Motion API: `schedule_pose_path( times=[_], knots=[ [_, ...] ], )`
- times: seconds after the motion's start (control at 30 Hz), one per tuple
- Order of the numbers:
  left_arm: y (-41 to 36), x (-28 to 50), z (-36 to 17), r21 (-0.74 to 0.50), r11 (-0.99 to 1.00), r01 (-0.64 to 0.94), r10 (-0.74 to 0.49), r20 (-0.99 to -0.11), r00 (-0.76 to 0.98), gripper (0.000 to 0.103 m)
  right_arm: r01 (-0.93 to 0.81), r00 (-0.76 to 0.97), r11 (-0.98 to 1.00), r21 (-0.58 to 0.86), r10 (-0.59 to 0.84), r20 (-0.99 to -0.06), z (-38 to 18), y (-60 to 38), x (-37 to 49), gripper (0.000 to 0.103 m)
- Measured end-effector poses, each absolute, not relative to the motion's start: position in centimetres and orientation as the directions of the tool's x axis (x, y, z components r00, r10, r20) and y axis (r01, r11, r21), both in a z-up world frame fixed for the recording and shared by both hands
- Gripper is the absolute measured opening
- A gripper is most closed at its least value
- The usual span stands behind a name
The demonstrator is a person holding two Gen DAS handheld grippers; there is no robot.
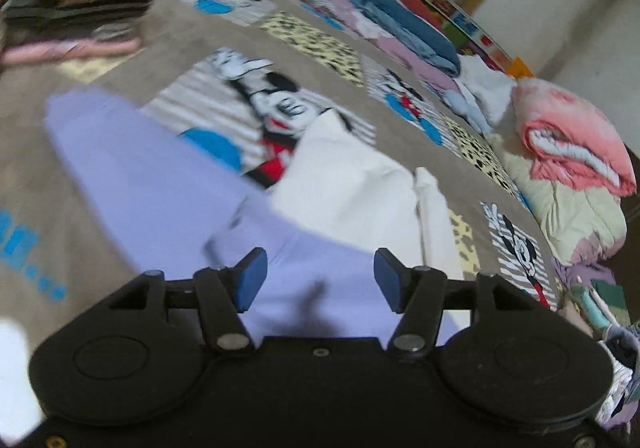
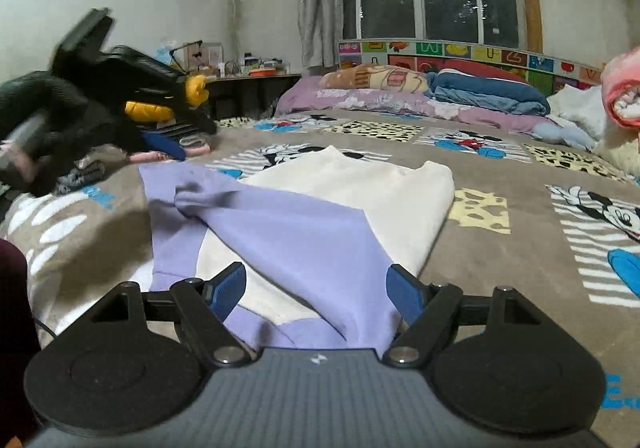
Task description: Fold clothes
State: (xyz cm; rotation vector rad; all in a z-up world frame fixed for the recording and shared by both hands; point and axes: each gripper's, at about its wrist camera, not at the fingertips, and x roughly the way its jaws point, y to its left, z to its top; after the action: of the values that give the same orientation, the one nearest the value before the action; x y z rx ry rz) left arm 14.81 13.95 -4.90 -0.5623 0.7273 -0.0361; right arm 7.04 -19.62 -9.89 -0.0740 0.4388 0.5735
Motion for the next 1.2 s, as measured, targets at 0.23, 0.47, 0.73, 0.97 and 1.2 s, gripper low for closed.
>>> schedule_pose_path(
  times=[0.23,0.47,0.73,0.97,1.2],
  knots=[
    [15.1,13.0,-7.0,-0.528,0.820,-0.222,-0.209,-0.636,0.742,0.058,-0.629,0.648,0.777,-0.033,0.501,-0.574,-11.7,-17.2,6.5,0.079],
    [15.5,13.0,-8.0,-0.564,0.782,-0.265,-0.184,-0.616,0.766,0.057,-0.623,0.664,0.782,-0.007,0.524,-0.533,-10.6,-18.1,6.1,0.079],
    [16.1,14.3,-9.1,-0.589,0.746,-0.312,-0.161,-0.613,0.773,0.040,-0.562,0.704,0.823,0.082,0.529,-0.474,-9.9,-19.6,7.1,0.079],
    [16.2,15.4,-10.1,-0.606,0.729,-0.318,-0.157,-0.600,0.784,0.029,-0.563,0.684,0.817,0.124,0.544,-0.486,-10.8,-19.4,8.1,0.079],
    [16.2,15.8,-8.7,-0.704,0.661,-0.259,-0.216,-0.510,0.833,0.002,-0.581,0.652,0.803,0.134,0.558,-0.513,-11.7,-18.9,8.5,0.079]
  ],
)
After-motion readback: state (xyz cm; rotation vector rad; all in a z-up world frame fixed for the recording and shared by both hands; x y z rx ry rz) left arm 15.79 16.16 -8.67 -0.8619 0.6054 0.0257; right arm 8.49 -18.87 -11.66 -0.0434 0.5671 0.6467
